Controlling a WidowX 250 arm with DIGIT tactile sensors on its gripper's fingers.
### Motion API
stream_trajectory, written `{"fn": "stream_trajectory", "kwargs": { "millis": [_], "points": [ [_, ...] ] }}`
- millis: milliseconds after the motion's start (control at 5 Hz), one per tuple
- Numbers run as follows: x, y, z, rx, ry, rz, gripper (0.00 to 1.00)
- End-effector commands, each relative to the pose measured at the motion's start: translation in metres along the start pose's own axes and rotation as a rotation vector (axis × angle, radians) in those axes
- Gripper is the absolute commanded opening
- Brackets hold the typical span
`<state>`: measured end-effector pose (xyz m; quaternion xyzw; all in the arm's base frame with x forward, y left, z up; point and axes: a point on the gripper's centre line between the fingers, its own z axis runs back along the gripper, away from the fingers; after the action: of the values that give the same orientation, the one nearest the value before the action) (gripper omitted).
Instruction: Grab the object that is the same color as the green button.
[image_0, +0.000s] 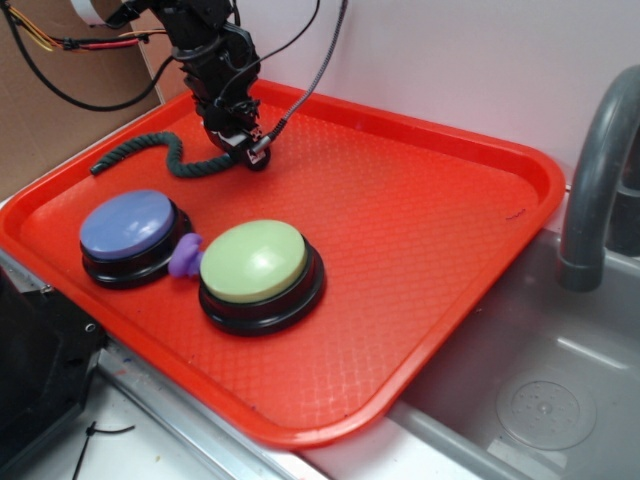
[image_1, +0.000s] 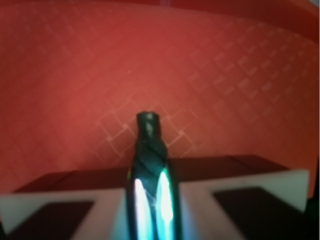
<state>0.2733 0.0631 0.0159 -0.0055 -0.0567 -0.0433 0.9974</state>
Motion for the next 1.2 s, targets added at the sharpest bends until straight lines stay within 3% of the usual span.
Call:
{"fn": "stream_trajectory", "kwargs": {
  "millis": [0,200,400,800,1000],
  "points": [
    [-0.004,0.001,0.042,0.029,0.03,0.07,0.0],
    [-0.004,0.0,0.088,0.091,0.071,0.14,0.0],
    [-0.008,-0.007,0.138,0.11,0.063,0.194,0.0],
    [-0.024,-0.017,0.232,0.015,-0.103,0.211,0.0],
    [-0.031,-0.02,0.242,0.051,-0.151,0.198,0.0]
  ]
}}
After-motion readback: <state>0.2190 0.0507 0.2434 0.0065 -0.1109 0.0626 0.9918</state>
